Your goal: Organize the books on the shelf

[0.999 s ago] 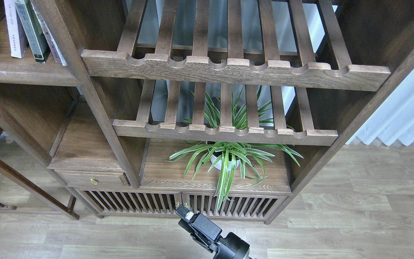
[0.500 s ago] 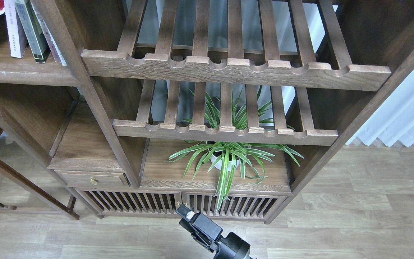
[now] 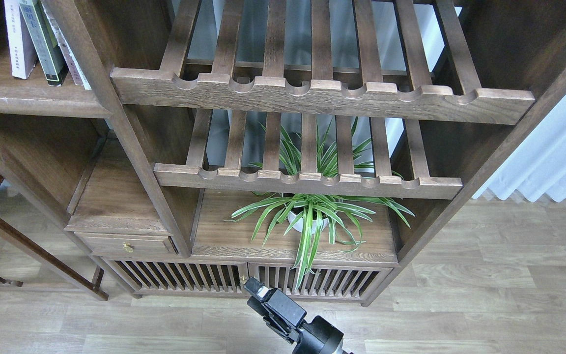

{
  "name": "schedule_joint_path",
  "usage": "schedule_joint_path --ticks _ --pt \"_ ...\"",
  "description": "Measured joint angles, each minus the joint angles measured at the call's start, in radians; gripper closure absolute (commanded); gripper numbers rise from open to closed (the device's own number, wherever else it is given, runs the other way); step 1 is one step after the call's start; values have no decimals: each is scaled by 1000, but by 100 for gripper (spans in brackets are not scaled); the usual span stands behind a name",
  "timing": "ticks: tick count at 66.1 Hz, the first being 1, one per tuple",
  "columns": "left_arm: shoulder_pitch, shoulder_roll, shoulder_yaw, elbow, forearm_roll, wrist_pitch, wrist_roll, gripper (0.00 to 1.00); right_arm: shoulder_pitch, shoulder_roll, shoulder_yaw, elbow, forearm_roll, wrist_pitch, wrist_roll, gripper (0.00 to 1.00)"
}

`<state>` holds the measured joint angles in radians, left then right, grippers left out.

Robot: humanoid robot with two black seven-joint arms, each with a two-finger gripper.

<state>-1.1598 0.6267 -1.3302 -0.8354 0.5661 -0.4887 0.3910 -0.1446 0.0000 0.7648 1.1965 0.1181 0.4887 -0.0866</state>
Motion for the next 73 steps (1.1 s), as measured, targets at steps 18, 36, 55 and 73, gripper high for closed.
schedule_joint_path --ticks 18,36,55,73 --pt "36 -41 3 11 -67 0 -10 65 -1 0 14 1 0 0 14 2" --pt "79 -17 -20 -1 -163 0 -14 56 -2 0 12 3 0 0 13 2" --pt "130 17 -51 -44 -233 0 -14 56 -1 0 14 3 0 0 16 2" --pt "402 55 -195 -279 -303 0 -9 53 8 0 40 5 0 0 18 2"
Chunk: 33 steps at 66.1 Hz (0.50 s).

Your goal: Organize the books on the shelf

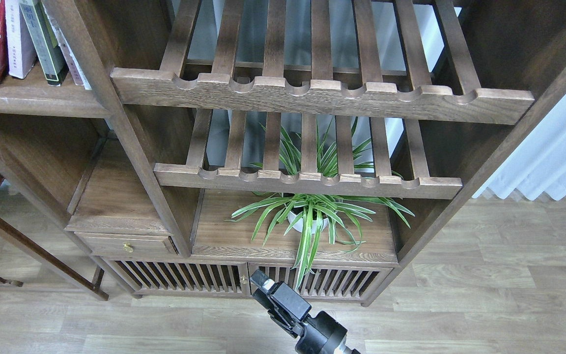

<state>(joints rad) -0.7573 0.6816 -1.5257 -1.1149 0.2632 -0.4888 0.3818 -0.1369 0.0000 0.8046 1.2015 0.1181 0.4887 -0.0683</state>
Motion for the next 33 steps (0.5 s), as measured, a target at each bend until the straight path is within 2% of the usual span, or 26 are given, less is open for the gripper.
schedule_joint_path --ticks 23,33 --pt "302 3 -178 -215 -61 0 3 48 21 0 21 10 0 0 52 2" --pt "432 0 -218 -278 -110 0 3 47 29 0 23 10 0 0 58 2"
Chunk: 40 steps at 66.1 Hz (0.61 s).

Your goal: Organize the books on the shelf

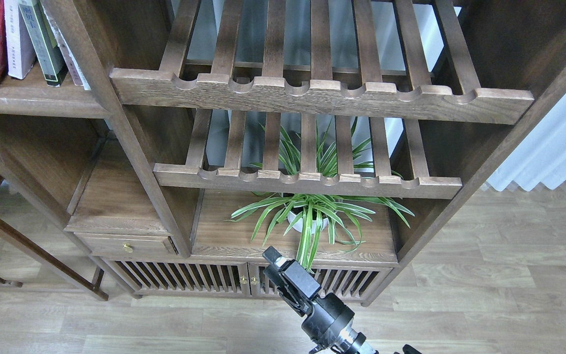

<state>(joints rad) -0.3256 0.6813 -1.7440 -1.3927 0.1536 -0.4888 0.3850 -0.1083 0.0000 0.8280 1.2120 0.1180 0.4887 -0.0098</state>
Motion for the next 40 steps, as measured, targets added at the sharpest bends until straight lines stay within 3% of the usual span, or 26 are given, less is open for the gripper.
schedule_joint_path --ticks 11,24,40 --pt "166 -37 -9 -66 -63 0 -2 42 12 0 8 0 0 0 1 2" --pt "281 -115 -6 -118 -77 0 -2 40 18 0 20 0 3 0 1 2" --pt "354 -197 2 -128 -77 0 3 25 19 0 22 0 3 0 1 1"
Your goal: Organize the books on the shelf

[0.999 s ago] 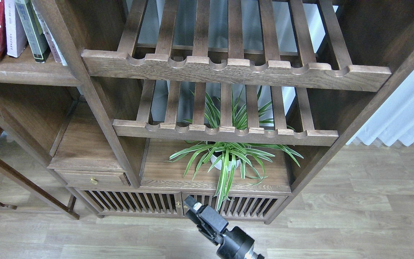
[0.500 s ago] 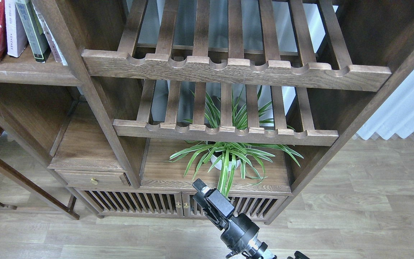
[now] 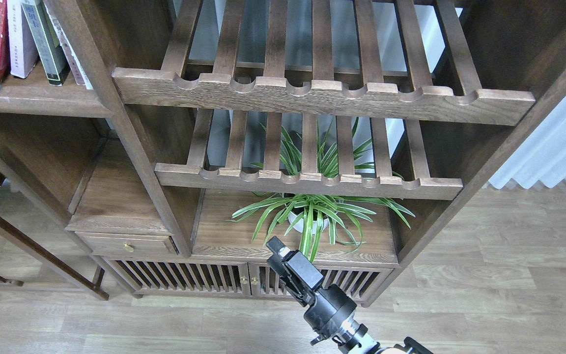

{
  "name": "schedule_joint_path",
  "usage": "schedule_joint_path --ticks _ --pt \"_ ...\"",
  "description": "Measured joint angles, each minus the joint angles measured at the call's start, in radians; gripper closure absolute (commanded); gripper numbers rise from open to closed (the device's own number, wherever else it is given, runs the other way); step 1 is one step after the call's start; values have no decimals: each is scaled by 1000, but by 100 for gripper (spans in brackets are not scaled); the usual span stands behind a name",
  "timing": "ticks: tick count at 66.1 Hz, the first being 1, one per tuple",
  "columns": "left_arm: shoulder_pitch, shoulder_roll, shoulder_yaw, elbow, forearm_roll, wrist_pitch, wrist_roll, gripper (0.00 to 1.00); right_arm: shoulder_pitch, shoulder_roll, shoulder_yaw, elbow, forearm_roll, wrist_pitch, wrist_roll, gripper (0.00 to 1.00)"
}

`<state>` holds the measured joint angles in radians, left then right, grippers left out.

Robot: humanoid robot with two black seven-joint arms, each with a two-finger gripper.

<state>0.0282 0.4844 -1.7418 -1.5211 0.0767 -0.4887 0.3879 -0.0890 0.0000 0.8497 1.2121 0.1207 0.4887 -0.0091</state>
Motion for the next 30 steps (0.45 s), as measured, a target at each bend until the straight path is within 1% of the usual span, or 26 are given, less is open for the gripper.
schedule_joint_path --ticks 4,5,10,11,14,30 --pt "14 -17 4 -1 0 0 0 20 0 0 0 0 0 0 0 1" --pt "20 -25 6 -1 0 0 0 17 0 0 0 0 0 0 0 1" --pt "43 -53 12 -1 0 0 1 9 1 0 0 -1 0 0 0 1" --pt "46 -57 13 -1 0 0 1 4 1 0 0 -1 0 0 0 1" --pt "68 -86 26 1 1 0 1 1 3 0 1 -3 0 0 0 1" --pt "116 -217 69 33 1 0 -4 1 13 0 13 -6 1 0 1 1"
